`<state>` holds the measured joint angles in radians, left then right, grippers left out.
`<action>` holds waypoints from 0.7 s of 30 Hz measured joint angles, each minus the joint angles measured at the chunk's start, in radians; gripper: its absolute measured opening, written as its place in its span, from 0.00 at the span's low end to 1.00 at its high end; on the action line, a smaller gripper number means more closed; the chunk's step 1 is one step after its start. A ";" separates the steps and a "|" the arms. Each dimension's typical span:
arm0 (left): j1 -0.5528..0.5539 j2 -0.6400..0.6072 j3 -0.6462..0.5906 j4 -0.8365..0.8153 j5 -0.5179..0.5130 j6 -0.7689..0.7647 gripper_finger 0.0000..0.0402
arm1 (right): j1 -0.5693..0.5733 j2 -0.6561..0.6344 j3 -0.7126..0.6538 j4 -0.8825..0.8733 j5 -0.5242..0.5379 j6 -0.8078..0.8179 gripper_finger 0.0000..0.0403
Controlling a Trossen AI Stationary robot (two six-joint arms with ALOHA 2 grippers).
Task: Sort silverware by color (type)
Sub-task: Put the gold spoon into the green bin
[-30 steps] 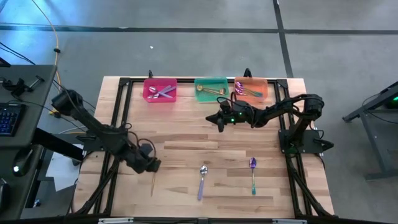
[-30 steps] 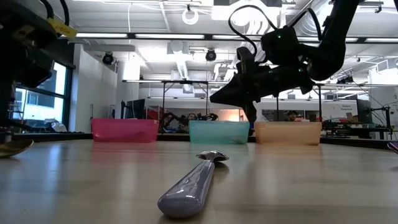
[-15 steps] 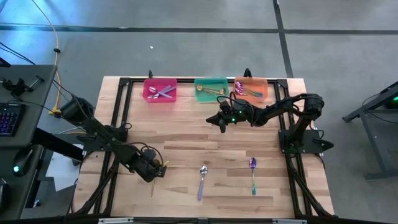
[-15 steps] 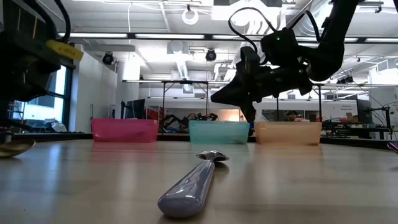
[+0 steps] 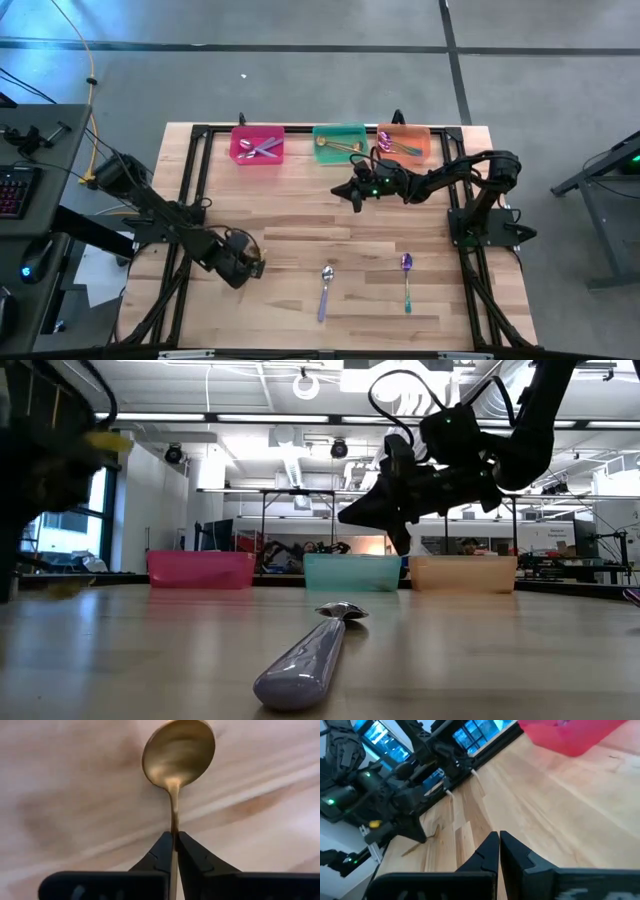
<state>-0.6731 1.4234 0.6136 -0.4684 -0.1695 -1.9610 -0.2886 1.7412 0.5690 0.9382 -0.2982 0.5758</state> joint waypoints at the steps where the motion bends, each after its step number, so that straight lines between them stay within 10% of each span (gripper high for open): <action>1: 0.000 -0.022 0.000 -0.003 -0.035 0.000 0.01 | 0.000 0.000 0.000 0.004 0.002 0.000 0.00; 21: 0.399 -0.376 0.003 0.138 -0.371 0.609 0.00 | 0.003 0.000 0.179 -0.035 -0.052 0.027 0.00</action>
<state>-0.2737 1.0473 0.6167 -0.3307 -0.5408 -1.3521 -0.2855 1.7412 0.7482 0.9031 -0.3505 0.6030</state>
